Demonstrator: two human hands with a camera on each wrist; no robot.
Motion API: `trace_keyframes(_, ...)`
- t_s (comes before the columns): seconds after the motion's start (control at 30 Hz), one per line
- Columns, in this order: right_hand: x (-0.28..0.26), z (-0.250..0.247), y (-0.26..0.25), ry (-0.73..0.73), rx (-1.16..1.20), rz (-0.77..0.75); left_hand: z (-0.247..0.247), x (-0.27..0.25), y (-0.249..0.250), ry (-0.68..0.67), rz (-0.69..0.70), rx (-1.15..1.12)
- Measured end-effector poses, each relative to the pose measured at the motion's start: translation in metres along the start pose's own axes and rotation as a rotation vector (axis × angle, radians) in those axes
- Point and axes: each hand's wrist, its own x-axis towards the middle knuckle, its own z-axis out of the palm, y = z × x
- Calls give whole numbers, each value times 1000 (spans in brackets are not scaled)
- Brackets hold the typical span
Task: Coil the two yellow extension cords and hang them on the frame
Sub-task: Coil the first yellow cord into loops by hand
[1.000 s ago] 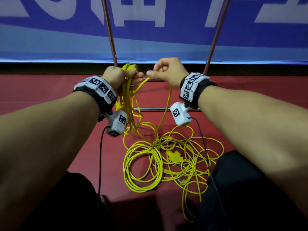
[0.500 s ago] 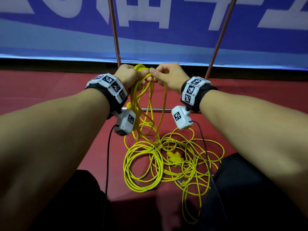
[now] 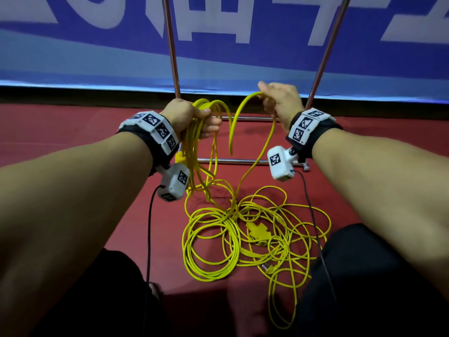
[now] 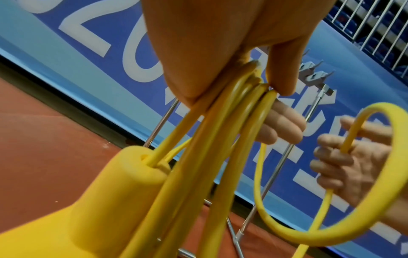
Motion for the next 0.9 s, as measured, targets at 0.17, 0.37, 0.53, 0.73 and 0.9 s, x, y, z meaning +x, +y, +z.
trace_keyframes(0.17,-9,25,-7,-132,-188,-136,15,-6,0,-57,-34,33)
trace_keyframes(0.37,-18,50,-10,-241,-167,-114,27,-3,-3,34,103,121)
trace_keyframes(0.53,-19,39,1,-271,-246,-63,30,-2,-2,33,182,95)
trace_keyframes(0.73,-18,17,30,-299,-211,253,16,3,2,104,167,-34)
trace_keyframes(0.9,-3,12,15,-86,-235,39,16,-4,3,21,21,18)
